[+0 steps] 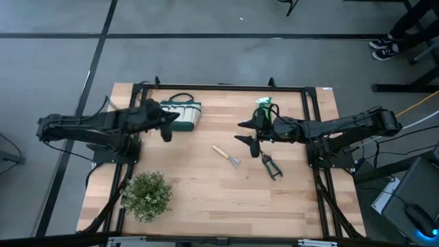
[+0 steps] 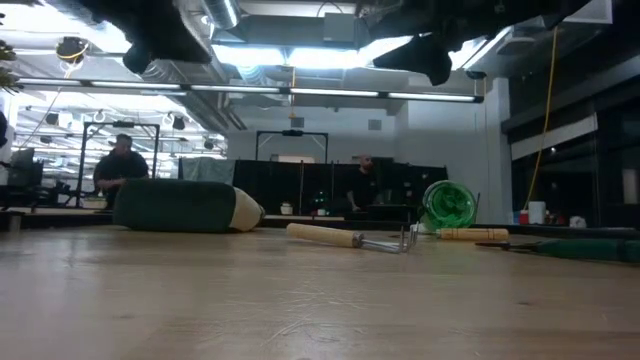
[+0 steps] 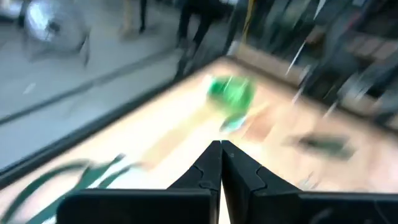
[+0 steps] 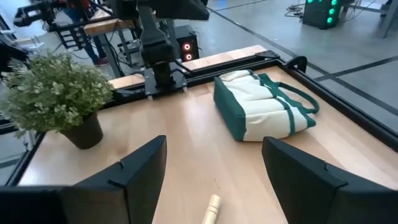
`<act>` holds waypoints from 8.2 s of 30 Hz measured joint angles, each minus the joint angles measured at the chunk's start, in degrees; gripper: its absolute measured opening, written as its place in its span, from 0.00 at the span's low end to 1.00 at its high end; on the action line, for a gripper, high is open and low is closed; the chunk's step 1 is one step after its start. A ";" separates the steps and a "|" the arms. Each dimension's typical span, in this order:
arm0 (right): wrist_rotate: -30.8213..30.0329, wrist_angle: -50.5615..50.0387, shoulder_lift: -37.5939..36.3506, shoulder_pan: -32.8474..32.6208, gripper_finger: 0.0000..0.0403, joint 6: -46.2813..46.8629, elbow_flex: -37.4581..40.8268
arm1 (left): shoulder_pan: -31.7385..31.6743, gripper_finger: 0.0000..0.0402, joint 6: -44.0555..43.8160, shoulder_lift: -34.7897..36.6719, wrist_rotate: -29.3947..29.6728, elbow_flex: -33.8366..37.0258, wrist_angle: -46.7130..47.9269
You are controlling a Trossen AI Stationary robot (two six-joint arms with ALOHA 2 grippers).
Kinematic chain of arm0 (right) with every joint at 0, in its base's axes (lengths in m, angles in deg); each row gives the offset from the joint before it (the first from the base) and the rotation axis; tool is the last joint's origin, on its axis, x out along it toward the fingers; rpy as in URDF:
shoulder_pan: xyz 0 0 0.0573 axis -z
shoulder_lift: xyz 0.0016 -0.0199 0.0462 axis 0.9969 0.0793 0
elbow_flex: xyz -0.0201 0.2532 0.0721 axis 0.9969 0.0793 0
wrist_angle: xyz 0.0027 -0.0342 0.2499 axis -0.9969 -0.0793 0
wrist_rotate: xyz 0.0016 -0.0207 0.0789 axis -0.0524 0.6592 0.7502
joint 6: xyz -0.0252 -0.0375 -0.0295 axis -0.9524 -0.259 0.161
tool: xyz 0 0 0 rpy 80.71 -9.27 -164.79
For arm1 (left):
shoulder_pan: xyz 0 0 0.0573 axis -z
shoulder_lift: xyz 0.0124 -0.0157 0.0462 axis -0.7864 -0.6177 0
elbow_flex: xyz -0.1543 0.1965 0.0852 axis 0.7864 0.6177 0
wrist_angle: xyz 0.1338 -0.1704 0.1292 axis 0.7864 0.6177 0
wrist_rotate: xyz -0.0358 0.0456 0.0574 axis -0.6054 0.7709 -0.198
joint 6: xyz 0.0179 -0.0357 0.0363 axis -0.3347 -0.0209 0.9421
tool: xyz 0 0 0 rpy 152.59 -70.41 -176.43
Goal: Pick & Place Garden tools in Gardening bag
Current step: Prepare the gardening bag
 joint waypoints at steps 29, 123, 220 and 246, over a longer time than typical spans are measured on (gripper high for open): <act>0.15 0.04 0.00 2.82 0.67 4.02 0.00 | -46.01 0.40 30.10 -55.87 -43.28 -36.42 33.28; 0.13 -4.02 0.00 2.87 0.67 4.11 0.04 | -27.62 0.18 73.71 -67.64 -42.99 -38.45 46.48; 9.14 0.15 0.00 2.93 0.67 4.37 0.04 | -10.13 0.01 10.24 -46.26 -21.83 -20.45 -18.55; 9.12 -1.42 0.00 2.93 0.67 4.35 0.04 | -8.56 0.24 8.81 -36.65 -17.69 -20.09 -4.03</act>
